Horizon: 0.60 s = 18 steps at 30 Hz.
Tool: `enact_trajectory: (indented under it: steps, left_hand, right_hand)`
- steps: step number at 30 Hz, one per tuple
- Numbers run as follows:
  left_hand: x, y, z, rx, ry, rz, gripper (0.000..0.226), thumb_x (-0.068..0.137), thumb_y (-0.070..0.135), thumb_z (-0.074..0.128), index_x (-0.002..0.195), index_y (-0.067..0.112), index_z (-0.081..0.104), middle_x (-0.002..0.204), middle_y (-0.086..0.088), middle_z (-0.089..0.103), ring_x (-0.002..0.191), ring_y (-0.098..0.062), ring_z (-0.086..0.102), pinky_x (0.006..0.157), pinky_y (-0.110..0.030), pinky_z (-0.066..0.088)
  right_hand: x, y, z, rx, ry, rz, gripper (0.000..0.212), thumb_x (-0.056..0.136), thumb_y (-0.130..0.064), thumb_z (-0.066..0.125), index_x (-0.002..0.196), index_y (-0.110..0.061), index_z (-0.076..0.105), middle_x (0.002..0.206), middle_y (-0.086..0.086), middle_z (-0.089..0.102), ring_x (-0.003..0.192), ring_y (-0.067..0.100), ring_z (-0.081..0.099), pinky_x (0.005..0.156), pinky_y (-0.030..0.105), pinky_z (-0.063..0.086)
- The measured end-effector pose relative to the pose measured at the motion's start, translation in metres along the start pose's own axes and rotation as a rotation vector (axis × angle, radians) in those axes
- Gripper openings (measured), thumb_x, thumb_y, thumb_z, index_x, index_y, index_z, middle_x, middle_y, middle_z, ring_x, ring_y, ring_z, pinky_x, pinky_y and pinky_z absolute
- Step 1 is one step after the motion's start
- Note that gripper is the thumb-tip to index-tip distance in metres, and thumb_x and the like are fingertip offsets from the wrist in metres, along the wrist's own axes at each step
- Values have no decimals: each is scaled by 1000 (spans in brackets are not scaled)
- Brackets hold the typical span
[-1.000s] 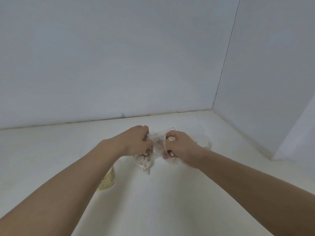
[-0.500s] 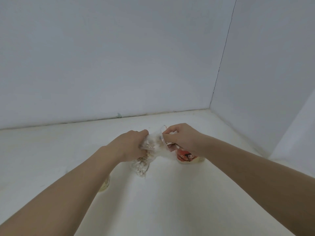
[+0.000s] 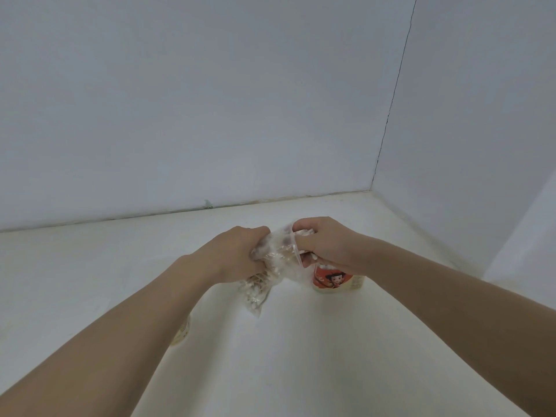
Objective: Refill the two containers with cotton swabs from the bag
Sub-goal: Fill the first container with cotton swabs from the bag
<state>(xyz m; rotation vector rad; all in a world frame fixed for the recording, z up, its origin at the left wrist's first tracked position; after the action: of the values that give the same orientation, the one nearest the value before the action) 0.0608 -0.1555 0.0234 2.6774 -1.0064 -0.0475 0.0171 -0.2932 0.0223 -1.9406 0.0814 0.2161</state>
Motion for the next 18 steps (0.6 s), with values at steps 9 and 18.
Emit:
enact_trajectory:
  steps: [9, 18]
  left_hand:
    - [3, -1, 1, 28, -16, 5, 21, 84, 33, 65, 86, 29, 45, 80, 9, 58, 74, -8, 53, 59, -29, 38]
    - [1, -25, -5, 166, 32, -105, 17, 88, 28, 54, 98, 26, 41, 87, 5, 56, 86, -24, 54, 64, -34, 38]
  right_hand:
    - [-2, -1, 9, 4, -60, 1, 15, 90, -1, 64, 103, 4, 71, 71, 9, 65, 53, 10, 59, 52, 17, 48]
    - [-6, 2, -10, 309, -40, 36, 17, 90, -11, 73, 105, -1, 73, 87, 11, 67, 69, 16, 62, 54, 18, 49]
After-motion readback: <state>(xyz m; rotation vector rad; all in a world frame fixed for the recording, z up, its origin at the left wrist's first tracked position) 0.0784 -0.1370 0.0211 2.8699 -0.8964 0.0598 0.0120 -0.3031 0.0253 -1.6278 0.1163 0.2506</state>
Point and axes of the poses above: each hand's wrist, its own x-axis towards the middle knuckle, its own z-axis out of the palm, y = z × x, the point moved 9 cm from there along x, towards the middle knuckle
